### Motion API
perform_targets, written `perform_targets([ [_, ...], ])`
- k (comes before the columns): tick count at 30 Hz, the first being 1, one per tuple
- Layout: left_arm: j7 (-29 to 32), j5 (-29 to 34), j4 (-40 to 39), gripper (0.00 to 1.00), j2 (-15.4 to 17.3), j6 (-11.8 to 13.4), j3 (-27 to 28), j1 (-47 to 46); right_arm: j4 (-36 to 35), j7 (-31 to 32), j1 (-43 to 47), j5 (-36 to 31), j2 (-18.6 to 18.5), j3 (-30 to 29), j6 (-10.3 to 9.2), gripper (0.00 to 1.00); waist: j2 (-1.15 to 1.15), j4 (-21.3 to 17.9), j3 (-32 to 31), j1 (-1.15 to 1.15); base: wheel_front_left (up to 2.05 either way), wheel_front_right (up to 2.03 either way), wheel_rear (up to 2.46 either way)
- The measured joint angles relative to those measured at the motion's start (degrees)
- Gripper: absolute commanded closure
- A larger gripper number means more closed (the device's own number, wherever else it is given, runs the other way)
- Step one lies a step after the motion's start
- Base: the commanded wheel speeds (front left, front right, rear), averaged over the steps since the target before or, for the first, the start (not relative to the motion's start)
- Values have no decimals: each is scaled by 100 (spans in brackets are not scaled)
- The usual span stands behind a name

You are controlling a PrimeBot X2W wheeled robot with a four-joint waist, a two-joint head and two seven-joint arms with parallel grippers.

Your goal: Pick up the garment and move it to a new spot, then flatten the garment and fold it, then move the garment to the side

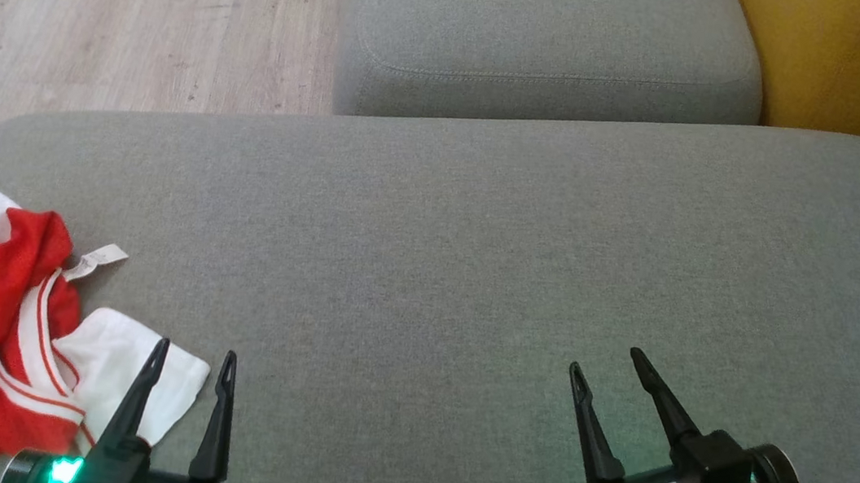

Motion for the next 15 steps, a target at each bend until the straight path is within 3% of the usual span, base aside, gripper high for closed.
perform_targets([
  [8,0,1,37,0,-10,-15,-1,3,3,0,3,0,-1,2,0,0,0,73,-8,0,0,0,0],
  [15,0,53,90,0,-20,-10,-3,66,21,0,34,-3,-5,13,0,0,0,365,-17,0,0,0,0],
])
